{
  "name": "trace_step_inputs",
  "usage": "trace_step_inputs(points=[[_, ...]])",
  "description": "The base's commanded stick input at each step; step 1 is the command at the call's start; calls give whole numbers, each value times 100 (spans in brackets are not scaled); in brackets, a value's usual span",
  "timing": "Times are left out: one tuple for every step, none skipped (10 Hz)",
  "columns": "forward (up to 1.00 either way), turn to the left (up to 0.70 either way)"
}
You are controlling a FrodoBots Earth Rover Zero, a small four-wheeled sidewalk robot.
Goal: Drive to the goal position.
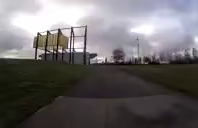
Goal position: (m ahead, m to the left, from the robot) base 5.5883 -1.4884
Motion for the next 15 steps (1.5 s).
trace_step_inputs(points=[[100,-34],[100,-25],[100,-15],[100,-5],[100,0],[100,0],[100,0],[100,0],[100,0],[100,0],[100,0],[100,0],[100,0],[100,0],[100,0]])
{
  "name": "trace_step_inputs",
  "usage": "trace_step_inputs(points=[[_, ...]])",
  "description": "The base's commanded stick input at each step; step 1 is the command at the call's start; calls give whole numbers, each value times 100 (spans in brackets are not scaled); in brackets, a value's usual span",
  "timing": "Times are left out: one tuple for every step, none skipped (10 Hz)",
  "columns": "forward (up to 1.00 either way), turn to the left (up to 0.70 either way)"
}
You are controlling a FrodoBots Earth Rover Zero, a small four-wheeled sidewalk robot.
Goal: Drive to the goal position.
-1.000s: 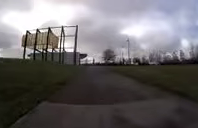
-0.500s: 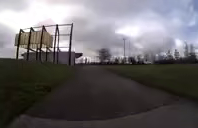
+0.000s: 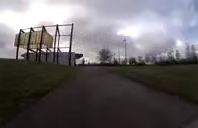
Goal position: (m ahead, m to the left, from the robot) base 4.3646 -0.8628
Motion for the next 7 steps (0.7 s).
trace_step_inputs(points=[[100,0],[100,0],[100,0],[100,0],[100,0],[100,0],[100,0]])
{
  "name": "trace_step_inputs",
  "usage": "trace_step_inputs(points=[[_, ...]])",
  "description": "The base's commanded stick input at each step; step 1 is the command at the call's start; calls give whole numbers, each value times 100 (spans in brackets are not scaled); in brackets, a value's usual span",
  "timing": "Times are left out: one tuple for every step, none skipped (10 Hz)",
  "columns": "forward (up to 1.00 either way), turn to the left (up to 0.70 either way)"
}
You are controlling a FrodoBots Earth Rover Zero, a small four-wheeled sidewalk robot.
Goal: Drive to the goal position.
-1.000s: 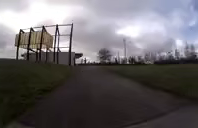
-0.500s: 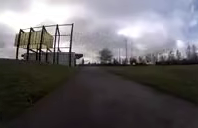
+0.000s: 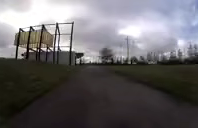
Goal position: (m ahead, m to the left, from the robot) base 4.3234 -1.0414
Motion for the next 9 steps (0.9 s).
trace_step_inputs(points=[[100,0],[100,0],[100,0],[100,0],[100,0],[100,0],[83,0],[51,0],[19,0]])
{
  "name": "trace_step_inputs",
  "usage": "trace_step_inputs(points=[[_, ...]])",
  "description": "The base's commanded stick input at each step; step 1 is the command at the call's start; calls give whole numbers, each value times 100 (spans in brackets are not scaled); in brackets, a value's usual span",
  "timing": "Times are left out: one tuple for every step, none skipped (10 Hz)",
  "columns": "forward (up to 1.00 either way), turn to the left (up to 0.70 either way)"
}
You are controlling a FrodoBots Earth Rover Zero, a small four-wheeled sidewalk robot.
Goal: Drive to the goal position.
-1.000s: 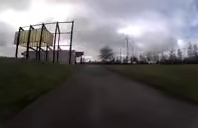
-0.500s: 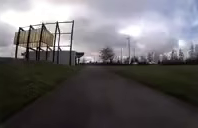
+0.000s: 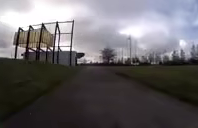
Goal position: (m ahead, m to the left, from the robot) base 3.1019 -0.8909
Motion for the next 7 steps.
trace_step_inputs(points=[[0,0],[0,0],[0,0],[0,0],[0,0],[0,0],[0,0]])
